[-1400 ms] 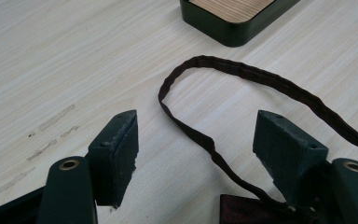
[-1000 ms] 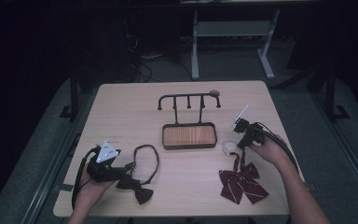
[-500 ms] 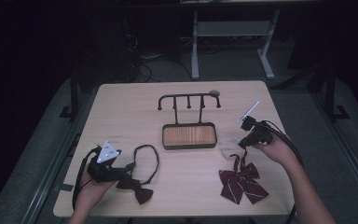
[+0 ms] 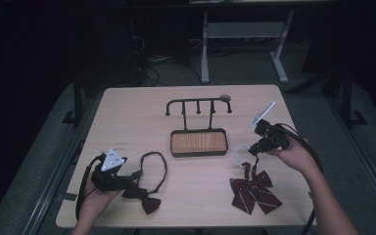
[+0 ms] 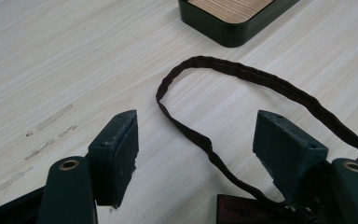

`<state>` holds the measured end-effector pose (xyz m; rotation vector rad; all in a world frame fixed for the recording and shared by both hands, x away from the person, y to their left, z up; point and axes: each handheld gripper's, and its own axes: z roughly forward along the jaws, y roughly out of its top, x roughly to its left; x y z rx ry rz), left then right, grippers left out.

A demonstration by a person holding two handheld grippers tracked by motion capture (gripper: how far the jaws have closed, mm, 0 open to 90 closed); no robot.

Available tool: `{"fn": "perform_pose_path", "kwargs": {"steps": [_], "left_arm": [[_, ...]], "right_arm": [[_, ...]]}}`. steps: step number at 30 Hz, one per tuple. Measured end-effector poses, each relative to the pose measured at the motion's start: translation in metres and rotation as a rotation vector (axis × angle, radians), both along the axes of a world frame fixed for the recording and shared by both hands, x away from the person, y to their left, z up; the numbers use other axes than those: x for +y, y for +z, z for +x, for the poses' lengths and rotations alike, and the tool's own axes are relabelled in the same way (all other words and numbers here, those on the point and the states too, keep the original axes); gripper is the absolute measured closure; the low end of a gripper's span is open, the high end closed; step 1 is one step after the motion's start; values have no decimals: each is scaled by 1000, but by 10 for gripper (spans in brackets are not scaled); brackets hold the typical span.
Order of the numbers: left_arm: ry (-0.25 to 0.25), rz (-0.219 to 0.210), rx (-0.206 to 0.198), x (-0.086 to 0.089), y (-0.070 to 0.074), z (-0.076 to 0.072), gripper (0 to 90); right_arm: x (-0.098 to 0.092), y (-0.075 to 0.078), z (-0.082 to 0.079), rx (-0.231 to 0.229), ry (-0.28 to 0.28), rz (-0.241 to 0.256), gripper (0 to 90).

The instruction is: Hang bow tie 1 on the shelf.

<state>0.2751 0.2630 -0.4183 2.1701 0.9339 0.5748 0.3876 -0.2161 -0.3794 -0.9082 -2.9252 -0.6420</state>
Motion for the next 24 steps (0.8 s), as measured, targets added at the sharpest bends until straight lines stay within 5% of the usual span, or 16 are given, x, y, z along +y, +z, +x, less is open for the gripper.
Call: {"fn": "perform_pose_path", "kwargs": {"steps": [10,24], "left_arm": [[-2,3,1,0,-1,0,316],[0,-1,-2,0,0,0,316]], "right_arm": [[2,22,-10,-22,39,46,836],[5,47,-21,-50,96,47,840]]}}
